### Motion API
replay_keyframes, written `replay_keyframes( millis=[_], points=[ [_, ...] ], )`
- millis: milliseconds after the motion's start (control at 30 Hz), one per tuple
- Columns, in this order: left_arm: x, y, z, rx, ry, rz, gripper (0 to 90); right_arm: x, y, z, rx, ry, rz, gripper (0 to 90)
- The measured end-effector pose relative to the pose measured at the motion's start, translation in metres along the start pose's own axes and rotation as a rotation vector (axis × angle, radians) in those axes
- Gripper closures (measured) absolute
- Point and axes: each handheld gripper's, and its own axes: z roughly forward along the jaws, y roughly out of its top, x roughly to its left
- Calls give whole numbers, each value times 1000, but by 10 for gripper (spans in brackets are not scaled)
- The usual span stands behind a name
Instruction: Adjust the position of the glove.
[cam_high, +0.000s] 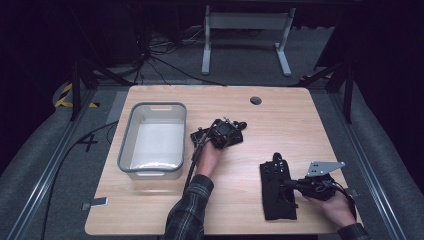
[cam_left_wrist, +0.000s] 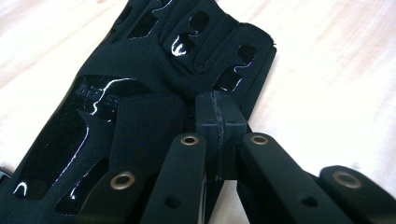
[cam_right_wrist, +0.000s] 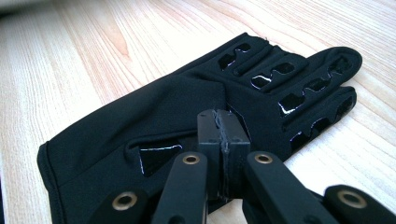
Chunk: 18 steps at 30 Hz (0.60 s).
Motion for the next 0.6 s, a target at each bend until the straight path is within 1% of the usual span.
replay_keyframes(
  millis=[133,233,267,300,433,533,600],
  points=[
    [-16,-3,-1,-9,-32,17,900,0,0,0,1,-1,-1,900],
    [-26,-4,-2,-14,-45,25,900,0,0,0,3,1,-1,900],
    [-29,-4,-2,-16,-43,28,900,0,0,0,4,1,-1,900],
    [-33,-5,-2,-21,-54,32,900,1,0,1,4,0,-1,900],
    [-45,-6,-2,-33,-74,38,900,1,0,1,6,-2,-2,900],
    [-53,-5,-1,-36,-100,42,900,1,0,1,9,-4,-3,900],
    [-60,-5,1,-50,-107,43,900,1,0,1,10,-3,-2,900]
  ],
)
